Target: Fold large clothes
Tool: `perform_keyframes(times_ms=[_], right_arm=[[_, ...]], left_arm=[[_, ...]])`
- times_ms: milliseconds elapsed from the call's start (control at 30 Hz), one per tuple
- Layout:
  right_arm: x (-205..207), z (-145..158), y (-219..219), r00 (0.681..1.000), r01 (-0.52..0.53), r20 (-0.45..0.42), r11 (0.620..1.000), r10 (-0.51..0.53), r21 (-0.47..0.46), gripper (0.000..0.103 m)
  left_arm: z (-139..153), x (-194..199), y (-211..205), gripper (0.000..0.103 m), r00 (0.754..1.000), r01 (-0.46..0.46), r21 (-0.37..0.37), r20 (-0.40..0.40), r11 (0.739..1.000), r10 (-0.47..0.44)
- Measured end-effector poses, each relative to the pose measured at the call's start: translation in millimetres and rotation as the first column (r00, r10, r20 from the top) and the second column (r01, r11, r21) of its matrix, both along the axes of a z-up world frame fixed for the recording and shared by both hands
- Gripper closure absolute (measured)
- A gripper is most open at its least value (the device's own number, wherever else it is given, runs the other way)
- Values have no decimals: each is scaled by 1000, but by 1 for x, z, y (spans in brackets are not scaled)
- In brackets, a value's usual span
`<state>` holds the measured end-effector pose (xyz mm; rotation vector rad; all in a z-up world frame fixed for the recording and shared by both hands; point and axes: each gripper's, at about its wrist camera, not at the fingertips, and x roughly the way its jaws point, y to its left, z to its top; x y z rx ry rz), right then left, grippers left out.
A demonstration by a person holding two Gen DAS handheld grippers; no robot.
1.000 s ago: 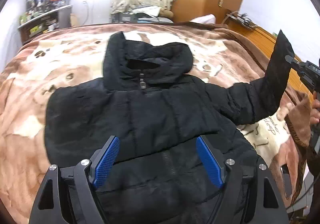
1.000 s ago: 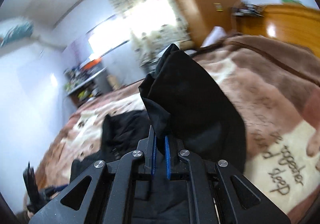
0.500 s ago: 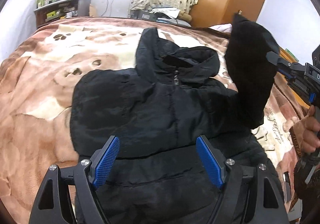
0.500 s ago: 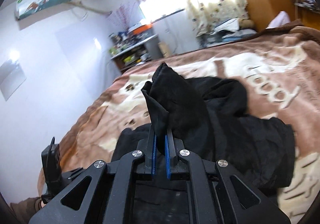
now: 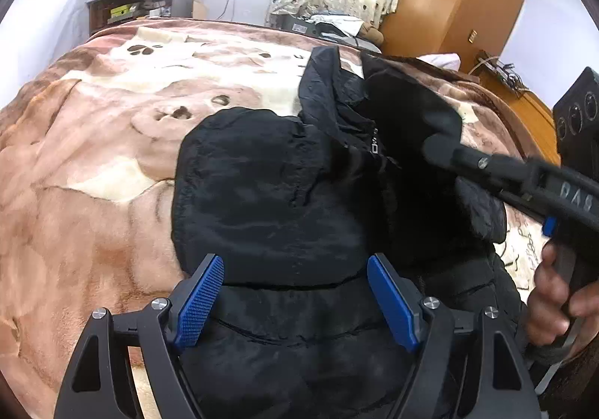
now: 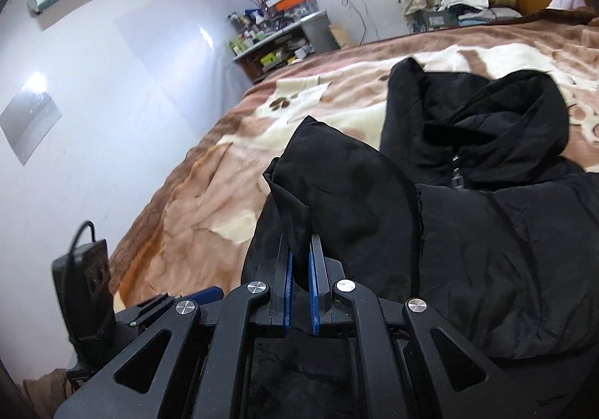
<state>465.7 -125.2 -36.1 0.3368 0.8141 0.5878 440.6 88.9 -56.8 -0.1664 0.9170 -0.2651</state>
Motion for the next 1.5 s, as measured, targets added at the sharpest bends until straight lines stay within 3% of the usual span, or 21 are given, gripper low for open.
perform_keyframes(times_ms=[67, 200, 333, 433, 500, 600, 700, 800, 933, 1100, 1167, 1333, 1433, 1500], right_arm=[[-1, -1, 17, 1000, -27, 12, 1000, 27, -12, 96], [4, -15, 36, 997, -53, -49, 998, 54, 23, 96], [9, -35, 55, 993, -86, -81, 996, 82, -40, 92], [15, -50, 53, 990, -65, -125, 998, 61, -26, 80], [15, -54, 50, 988, -59, -142, 998, 57, -14, 53], [12, -43, 33, 990, -40, -134, 999, 42, 14, 42], [7, -20, -1, 996, -5, -89, 994, 15, 105, 40], [4, 3, -43, 996, 76, -58, 990, -69, 120, 40], [4, 12, -100, 979, 204, -30, 979, -204, 7, 40], [7, -11, -156, 941, 327, -56, 940, -333, -97, 40], [10, -23, -172, 925, 363, -65, 919, -375, -153, 40], [12, -44, -180, 914, 372, -57, 886, -401, -276, 40], [9, -56, -174, 921, 352, -42, 875, -387, -334, 40], [10, -64, -171, 922, 348, -41, 869, -385, -352, 40]], left_arm=[[0, 0, 5, 24, 1000, -10, -1, 5, 1000, 10], [3, -1, 19, 24, 998, -55, -4, 38, 998, 55], [5, 1, 26, 24, 994, -84, 10, 65, 996, 83], [3, 6, 28, 24, 995, -87, -4, 44, 996, 87], [3, 9, 26, 24, 995, -91, 15, 52, 996, 90], [11, 12, 21, 23, 993, -89, 25, 85, 996, 86], [18, 15, 15, 23, 990, -102, 28, 96, 994, 99], [27, 18, 5, 23, 991, -82, 23, 112, 996, 79], [29, 26, -19, 23, 993, -36, 45, 117, 998, 31], [10, 45, -49, 23, 997, 9, 100, 76, 995, -17], [-2, 52, -53, 23, 999, 10, 89, 38, 996, -14], [-25, 69, -53, 23, 999, -31, 145, -5, 989, 32], [-38, 77, -47, 23, 996, -48, 116, -67, 992, 56], [-38, 77, -46, 23, 997, -43, 88, -59, 995, 49]])
